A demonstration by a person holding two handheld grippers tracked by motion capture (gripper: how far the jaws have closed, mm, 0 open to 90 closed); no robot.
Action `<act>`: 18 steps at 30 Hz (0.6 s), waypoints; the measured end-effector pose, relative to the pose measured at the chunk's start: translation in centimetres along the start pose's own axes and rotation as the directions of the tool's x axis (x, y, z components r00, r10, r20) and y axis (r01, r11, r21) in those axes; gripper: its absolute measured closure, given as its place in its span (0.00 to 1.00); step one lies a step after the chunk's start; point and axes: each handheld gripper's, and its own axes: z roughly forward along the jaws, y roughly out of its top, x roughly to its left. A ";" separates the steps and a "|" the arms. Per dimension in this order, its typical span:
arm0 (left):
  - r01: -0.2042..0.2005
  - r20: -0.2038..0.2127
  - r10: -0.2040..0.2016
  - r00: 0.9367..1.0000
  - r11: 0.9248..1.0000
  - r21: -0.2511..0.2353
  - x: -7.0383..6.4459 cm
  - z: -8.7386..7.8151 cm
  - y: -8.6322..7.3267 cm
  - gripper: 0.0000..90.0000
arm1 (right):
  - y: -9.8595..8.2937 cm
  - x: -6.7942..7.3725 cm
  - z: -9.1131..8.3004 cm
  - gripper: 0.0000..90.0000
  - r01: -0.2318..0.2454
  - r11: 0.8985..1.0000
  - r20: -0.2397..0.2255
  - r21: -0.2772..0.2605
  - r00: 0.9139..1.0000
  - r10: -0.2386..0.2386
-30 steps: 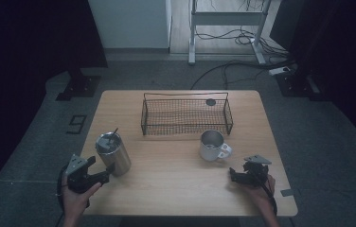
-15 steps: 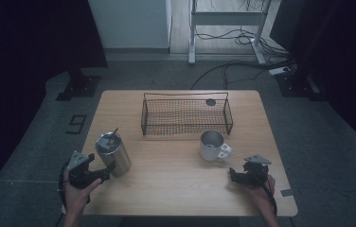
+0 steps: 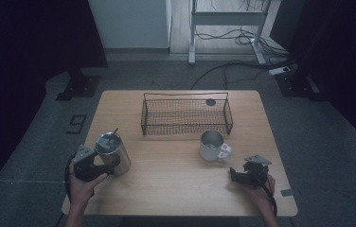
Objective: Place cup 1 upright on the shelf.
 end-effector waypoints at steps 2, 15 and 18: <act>-0.001 -0.001 0.001 1.000 1.000 -0.004 0.0 0.3 0.1 0.01 | 0.0 0.0 0.0 0.07 0.000 1.000 0.000 0.000 1.000 0.000; -0.025 -0.044 0.025 0.999 1.000 0.013 -0.4 2.2 0.9 0.01 | 0.0 0.0 0.0 0.07 0.000 1.000 0.000 0.000 1.000 0.000; -0.035 -0.055 0.036 0.998 0.999 0.026 -0.5 2.8 0.9 0.01 | 0.0 0.0 0.0 0.07 0.000 1.000 0.000 0.000 1.000 0.000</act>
